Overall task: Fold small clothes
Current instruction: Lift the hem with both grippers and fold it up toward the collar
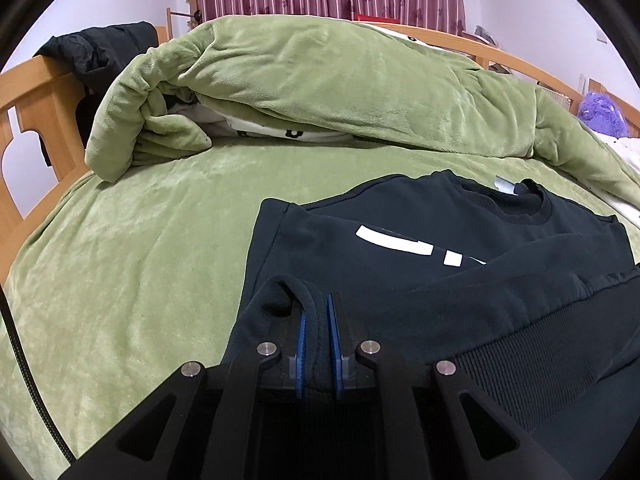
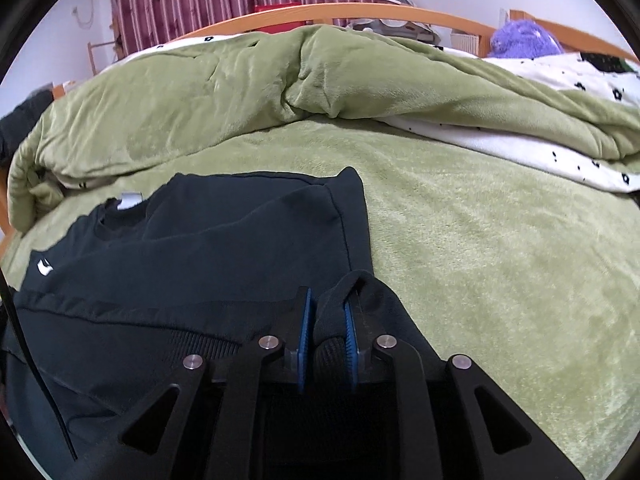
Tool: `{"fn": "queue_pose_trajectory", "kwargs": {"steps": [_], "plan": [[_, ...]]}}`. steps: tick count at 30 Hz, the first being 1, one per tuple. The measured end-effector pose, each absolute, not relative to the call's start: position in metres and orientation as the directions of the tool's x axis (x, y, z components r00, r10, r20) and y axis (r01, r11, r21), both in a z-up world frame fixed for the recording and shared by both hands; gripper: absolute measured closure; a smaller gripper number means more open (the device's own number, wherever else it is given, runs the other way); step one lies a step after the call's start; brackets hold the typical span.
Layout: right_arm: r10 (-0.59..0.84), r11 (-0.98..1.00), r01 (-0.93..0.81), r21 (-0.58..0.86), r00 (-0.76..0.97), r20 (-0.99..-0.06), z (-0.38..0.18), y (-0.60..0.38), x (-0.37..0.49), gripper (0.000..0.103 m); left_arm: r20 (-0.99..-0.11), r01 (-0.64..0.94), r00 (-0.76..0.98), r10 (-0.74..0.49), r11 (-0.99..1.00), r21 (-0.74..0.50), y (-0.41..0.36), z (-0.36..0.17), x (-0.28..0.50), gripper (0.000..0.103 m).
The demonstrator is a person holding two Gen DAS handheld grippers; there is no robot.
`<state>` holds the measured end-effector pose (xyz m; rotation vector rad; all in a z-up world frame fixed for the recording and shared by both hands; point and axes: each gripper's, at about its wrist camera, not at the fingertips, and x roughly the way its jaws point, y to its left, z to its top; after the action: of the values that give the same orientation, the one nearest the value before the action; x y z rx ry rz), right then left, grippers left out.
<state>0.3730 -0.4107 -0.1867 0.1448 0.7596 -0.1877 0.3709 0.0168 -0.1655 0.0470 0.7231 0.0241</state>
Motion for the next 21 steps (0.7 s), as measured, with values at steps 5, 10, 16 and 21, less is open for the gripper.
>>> {"fn": "queue_pose_trajectory", "kwargs": {"steps": [5,10,16,21], "plan": [[-0.14,0.975,0.22,0.029,0.71,-0.69,-0.187,-0.407,0.37,0.083,-0.661,-0.006,0.749,0.03,0.999,0.038,0.018,-0.169,0.371,0.092],[-0.144,0.977,0.214,0.015,0.707,-0.693,-0.19,-0.404,0.37,0.077,-0.659,-0.009,0.751,0.032,0.999,0.038,0.018,-0.171,0.372,0.091],[-0.15,0.977,0.213,0.006,0.705,-0.693,-0.19,-0.402,0.368,0.075,-0.667,-0.01,0.745,-0.008,1.0,-0.023,0.026,-0.171,0.369,0.084],[-0.153,0.978,0.208,-0.008,0.694,-0.704,-0.188,-0.399,0.362,0.07,-0.682,-0.032,0.731,-0.021,0.997,-0.064,0.036,-0.168,0.36,0.059]]}}
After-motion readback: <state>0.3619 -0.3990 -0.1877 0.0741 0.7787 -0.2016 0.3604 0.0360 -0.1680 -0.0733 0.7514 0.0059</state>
